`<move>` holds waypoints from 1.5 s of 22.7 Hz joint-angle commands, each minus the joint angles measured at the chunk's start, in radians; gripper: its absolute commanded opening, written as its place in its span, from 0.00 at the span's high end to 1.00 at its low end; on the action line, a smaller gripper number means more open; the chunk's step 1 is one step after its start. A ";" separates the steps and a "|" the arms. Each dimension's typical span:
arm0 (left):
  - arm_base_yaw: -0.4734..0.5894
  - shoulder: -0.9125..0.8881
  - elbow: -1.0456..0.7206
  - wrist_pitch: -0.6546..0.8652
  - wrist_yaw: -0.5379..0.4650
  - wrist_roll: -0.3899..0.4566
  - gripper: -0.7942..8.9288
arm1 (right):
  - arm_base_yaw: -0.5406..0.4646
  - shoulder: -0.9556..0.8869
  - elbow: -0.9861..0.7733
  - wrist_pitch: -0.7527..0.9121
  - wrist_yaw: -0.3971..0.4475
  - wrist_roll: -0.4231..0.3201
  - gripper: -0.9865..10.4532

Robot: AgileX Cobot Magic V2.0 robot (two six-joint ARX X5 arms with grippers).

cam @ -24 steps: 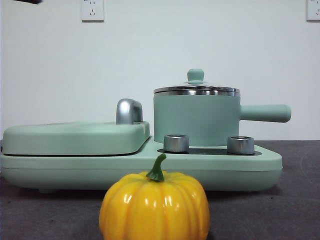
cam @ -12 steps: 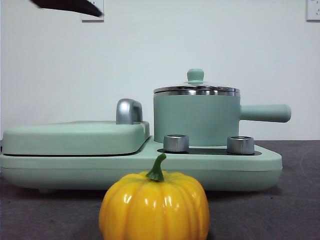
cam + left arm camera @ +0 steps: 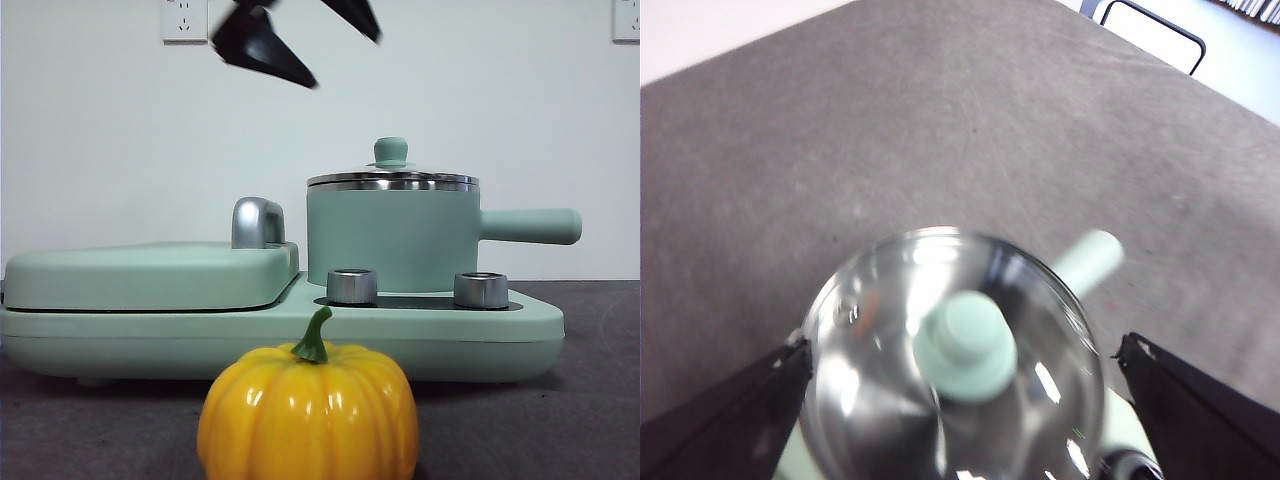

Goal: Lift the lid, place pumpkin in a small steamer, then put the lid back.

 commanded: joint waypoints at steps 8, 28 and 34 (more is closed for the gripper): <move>-0.067 0.145 0.028 0.117 -0.064 0.075 0.45 | 0.003 0.005 0.014 -0.006 0.002 -0.008 0.46; -0.091 0.220 0.028 0.153 -0.097 0.117 0.75 | 0.003 0.005 0.014 -0.011 0.003 -0.008 0.46; -0.097 0.221 0.028 0.155 -0.097 0.117 0.89 | 0.003 0.005 0.014 -0.011 0.003 -0.008 0.46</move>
